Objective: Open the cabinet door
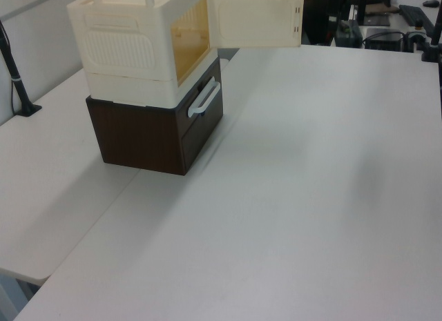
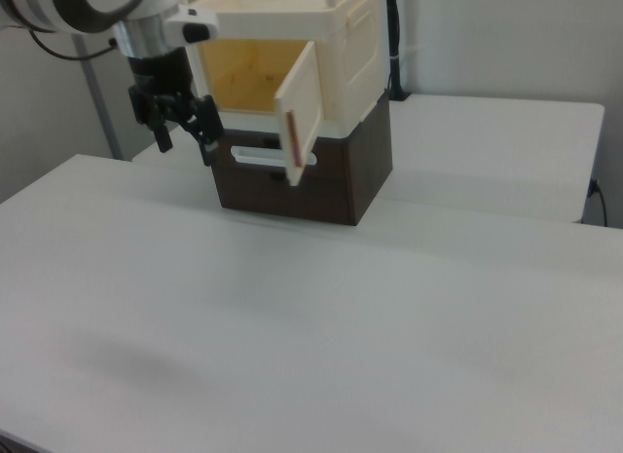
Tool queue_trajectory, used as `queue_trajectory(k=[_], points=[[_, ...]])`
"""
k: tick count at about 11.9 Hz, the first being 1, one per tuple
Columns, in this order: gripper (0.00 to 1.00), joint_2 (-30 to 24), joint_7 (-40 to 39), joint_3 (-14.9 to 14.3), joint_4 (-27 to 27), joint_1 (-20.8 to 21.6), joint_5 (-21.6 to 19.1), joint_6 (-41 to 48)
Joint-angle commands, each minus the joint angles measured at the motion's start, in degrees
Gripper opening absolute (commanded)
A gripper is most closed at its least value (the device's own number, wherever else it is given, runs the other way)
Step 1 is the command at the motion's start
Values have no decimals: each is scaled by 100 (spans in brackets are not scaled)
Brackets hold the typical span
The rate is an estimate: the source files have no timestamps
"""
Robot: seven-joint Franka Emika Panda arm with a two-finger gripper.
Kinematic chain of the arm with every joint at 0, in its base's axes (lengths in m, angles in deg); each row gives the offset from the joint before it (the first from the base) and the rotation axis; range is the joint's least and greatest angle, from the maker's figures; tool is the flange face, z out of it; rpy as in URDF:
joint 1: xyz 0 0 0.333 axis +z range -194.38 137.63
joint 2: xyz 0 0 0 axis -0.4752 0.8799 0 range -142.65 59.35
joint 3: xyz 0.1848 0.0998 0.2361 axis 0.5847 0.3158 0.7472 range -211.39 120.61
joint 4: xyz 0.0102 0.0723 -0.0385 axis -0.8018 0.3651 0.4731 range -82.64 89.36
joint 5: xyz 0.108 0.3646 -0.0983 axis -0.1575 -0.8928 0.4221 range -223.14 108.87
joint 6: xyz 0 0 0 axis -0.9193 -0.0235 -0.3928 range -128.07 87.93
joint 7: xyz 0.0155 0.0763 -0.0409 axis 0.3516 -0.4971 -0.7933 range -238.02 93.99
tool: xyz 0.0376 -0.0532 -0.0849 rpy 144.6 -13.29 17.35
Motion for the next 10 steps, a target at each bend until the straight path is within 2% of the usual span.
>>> queue_trajectory(k=[1, 3, 10], points=[[100, 46, -403, 52, 78, -214, 133, 86], [100, 54, -412, 43, 61, -205, 256, 95], [100, 257, -394, -80, -159, -223, 266, 139]])
